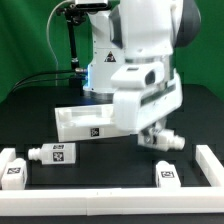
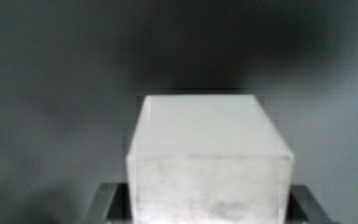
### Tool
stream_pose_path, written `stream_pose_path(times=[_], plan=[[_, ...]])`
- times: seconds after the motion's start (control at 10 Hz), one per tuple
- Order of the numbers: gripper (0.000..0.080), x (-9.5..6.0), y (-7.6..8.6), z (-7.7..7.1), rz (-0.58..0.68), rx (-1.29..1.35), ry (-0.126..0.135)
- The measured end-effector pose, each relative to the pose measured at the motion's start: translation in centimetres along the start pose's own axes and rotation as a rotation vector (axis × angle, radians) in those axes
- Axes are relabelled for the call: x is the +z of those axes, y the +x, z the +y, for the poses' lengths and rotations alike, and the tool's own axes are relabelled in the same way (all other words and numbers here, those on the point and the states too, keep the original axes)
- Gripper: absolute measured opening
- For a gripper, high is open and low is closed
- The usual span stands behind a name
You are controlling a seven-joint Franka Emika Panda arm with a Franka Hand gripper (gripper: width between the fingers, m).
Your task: Assemble one leg
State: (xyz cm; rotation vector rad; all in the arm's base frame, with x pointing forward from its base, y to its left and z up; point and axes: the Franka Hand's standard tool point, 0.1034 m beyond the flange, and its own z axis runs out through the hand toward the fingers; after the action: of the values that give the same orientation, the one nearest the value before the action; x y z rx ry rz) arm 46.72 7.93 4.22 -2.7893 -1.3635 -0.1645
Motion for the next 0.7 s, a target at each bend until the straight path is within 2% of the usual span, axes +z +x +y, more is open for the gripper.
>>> stream_pose_path(times=[0.1,0.2,0.6,0.7], plan=[[0.0264,-1.1,0.1,-2.7,0.019,0.025,-0.015],[0.0264,-1.2,0.5,-4.3,0.028,0.053,-0.021],[0.0265,-0.9,0.3,-4.1,0.021,0.031,-0.017],[0.0265,-0.4,0.2,-5.7,0.021,0.107,-0.007]])
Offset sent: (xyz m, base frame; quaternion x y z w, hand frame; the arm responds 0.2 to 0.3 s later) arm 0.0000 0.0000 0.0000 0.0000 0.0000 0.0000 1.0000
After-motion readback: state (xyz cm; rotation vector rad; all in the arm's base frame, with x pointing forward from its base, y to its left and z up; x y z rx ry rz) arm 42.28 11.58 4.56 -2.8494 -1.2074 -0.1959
